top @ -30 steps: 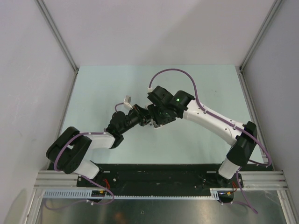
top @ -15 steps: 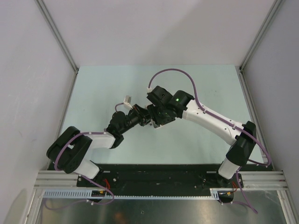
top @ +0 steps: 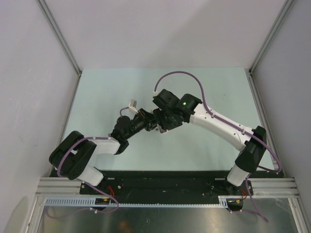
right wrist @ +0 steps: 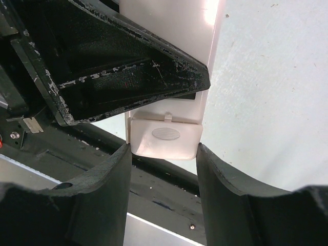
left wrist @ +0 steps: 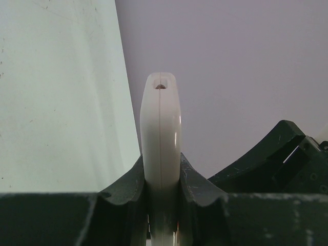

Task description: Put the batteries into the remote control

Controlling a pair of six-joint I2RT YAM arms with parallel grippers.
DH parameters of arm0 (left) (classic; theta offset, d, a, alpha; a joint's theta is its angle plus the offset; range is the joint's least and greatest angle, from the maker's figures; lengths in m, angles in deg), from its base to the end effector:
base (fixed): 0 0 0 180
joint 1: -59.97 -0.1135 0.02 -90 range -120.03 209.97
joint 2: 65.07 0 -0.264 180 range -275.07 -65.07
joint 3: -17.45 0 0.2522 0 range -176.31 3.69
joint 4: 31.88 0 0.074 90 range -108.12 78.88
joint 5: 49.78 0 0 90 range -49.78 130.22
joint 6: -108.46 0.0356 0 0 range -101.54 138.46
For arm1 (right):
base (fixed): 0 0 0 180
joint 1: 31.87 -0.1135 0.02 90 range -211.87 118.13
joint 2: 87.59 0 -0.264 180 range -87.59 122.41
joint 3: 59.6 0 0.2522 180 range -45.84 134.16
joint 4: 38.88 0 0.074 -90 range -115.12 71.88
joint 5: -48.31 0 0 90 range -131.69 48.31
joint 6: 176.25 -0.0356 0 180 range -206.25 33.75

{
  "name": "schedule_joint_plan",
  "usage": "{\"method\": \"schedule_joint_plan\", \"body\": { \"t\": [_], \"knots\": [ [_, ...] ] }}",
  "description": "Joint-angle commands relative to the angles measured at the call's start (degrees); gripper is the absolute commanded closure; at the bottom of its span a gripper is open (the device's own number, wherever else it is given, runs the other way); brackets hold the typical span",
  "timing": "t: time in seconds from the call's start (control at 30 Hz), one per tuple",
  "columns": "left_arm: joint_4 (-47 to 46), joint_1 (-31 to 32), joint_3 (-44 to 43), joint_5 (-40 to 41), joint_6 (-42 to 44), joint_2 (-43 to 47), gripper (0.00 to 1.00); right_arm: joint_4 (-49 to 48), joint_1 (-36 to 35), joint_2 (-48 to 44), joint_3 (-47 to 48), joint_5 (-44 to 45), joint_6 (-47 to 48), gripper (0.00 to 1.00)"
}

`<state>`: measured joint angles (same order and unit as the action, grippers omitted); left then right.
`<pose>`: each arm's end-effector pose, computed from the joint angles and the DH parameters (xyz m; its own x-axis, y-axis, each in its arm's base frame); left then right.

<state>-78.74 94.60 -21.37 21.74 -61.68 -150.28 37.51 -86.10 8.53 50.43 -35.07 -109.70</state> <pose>0.2237 -0.1682 0.1949 -0.7868 -0.5922 -0.1738 0.1436 0.0982 -0.9848 0.2041 0.2763 0.3396 -0.7839 -0.4119 -0.4646 -0.5045 0.8587 0.0901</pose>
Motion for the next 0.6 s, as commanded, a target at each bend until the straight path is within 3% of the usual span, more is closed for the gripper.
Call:
{"method": "schedule_joint_plan", "body": {
  "t": [0.0,0.57],
  "knots": [
    [-6.88,0.44,-0.60,-2.00,-3.00,0.31,1.00,0.91,0.27,1.00,2.78,1.12,0.94,0.78],
    [-8.64,0.52,-0.34,-3.40,-7.31,-0.75,1.00,2.06,0.45,2.14,4.89,1.21,1.91,0.74]
  ]
}}
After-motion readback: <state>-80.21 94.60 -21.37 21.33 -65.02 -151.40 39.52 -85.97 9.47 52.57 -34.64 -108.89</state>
